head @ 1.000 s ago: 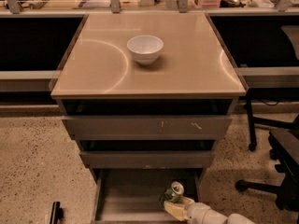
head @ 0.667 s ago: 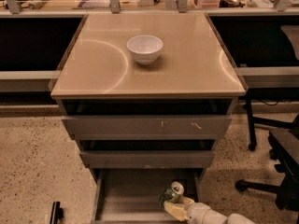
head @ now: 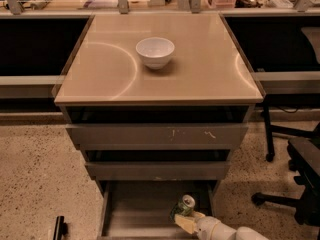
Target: Place green can into bottom drawer
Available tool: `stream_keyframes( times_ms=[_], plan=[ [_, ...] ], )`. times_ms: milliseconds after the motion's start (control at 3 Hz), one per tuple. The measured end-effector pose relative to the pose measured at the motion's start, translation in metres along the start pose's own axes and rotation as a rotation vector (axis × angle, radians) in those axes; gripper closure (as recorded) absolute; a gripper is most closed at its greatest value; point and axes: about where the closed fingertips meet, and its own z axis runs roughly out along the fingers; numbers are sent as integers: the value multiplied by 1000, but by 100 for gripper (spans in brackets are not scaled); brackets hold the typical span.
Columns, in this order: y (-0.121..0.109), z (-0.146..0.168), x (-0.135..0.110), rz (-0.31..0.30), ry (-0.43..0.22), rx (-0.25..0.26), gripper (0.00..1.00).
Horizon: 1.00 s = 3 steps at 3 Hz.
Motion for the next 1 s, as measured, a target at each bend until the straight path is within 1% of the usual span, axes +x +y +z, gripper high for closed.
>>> stream_keyframes(
  times_ms=[333,667,1000],
  plan=[
    [-32,16,9,36,12,41,100],
    [-61,31,22,73,44,77,100],
    [-84,43,43,117,92,119,100]
  ],
)
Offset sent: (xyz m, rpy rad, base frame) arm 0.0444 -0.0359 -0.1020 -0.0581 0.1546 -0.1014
